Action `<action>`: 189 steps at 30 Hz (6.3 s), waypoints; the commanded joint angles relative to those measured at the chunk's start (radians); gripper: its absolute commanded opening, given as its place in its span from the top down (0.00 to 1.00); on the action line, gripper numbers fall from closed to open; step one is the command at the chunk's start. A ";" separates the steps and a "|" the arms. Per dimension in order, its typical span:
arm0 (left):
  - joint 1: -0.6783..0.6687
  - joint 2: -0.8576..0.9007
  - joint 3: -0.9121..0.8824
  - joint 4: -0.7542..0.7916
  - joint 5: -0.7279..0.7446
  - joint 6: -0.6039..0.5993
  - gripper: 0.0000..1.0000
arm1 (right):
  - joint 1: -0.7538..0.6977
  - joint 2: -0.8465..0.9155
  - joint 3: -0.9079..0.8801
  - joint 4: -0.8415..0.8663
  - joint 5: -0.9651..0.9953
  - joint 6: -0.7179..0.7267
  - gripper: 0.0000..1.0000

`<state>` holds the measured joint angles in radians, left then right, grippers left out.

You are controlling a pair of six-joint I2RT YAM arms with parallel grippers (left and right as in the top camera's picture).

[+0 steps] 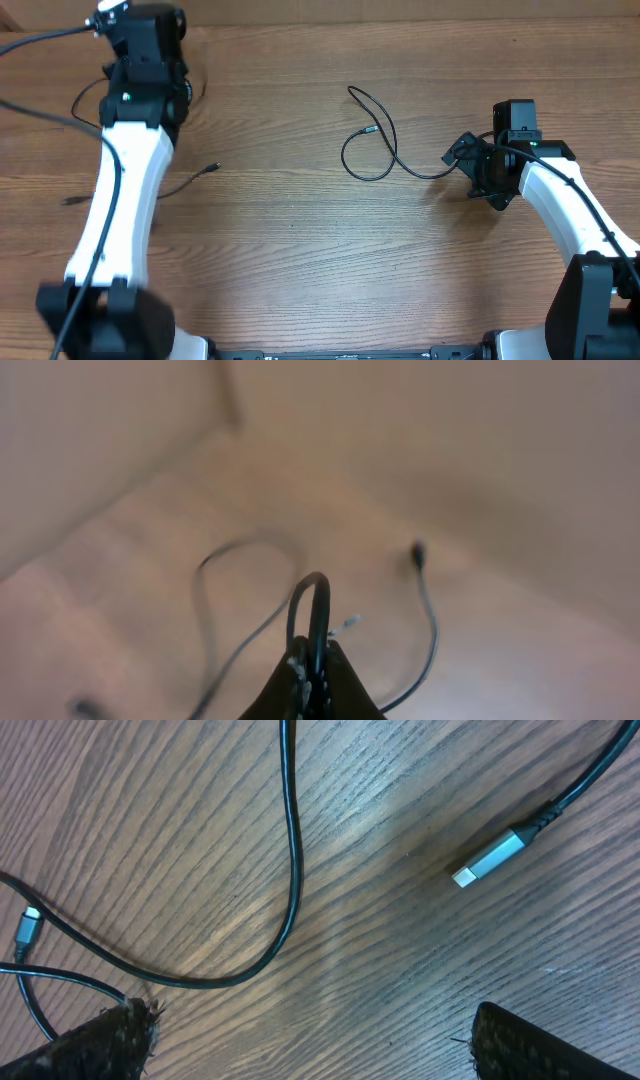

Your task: Untangle cables

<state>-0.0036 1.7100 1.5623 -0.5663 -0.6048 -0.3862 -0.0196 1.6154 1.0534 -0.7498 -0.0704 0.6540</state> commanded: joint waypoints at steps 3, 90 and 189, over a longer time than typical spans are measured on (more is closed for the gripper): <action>0.109 0.182 -0.006 -0.092 -0.030 -0.116 0.96 | -0.002 0.006 -0.005 0.005 0.014 0.003 0.00; 0.271 0.337 0.363 -0.481 0.909 -0.167 0.01 | -0.002 0.006 -0.005 0.004 0.014 0.003 0.00; -0.306 0.338 -0.280 -0.026 0.849 0.094 0.01 | -0.001 0.006 -0.005 0.074 0.075 0.008 0.00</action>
<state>-0.3065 2.0068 1.3216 -0.5900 0.2764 -0.3061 -0.0196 1.6154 1.0534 -0.6960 -0.0067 0.6548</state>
